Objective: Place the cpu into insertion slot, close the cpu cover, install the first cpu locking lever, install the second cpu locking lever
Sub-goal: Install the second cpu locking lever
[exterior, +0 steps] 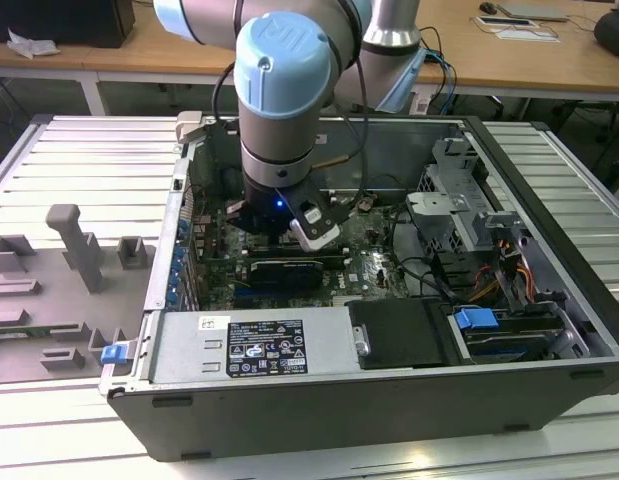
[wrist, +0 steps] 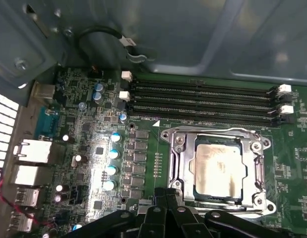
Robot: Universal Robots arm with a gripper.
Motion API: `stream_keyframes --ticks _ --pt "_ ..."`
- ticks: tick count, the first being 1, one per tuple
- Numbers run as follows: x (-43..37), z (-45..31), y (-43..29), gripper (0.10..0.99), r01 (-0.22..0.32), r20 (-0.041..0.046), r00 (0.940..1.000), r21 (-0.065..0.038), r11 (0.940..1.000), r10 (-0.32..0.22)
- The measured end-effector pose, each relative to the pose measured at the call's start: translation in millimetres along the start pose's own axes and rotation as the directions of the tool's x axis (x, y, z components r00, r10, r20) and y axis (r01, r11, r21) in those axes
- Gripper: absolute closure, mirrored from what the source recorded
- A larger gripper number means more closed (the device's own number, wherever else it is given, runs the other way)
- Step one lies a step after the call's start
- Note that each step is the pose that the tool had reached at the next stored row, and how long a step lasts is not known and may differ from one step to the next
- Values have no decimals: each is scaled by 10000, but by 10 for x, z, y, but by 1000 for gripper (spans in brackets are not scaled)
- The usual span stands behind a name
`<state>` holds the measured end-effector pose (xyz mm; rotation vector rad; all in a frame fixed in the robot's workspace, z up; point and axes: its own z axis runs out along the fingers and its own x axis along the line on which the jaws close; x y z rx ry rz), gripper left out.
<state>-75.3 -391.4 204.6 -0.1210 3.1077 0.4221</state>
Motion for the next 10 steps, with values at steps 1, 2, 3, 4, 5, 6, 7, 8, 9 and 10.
stream_keyframes --ticks 1,2,3,4,5,6,7,8,9,10 --pt "-1 -28 8 980 0 0 10000 -3 10000 0" --pt "-1 -43 12 980 0 -1 10000 -2 10000 0" --pt "-1 -59 17 980 1 -2 10000 -2 10000 -1" --pt "-2 -80 23 980 1 -2 10000 -2 10000 -1" --pt "-2 -98 28 980 1 -1 10000 -2 10000 -1" --pt "-2 -108 31 980 1 -1 10000 -3 10000 -1" --pt "-2 -117 34 980 1 -1 10000 -3 10000 -1" --pt "-3 -137 40 980 1 -1 10000 -3 10000 -1" --pt "-3 -158 46 980 1 -1 10000 -3 10000 -1" --pt "-4 -171 50 980 1 -1 10000 -4 10000 -1"
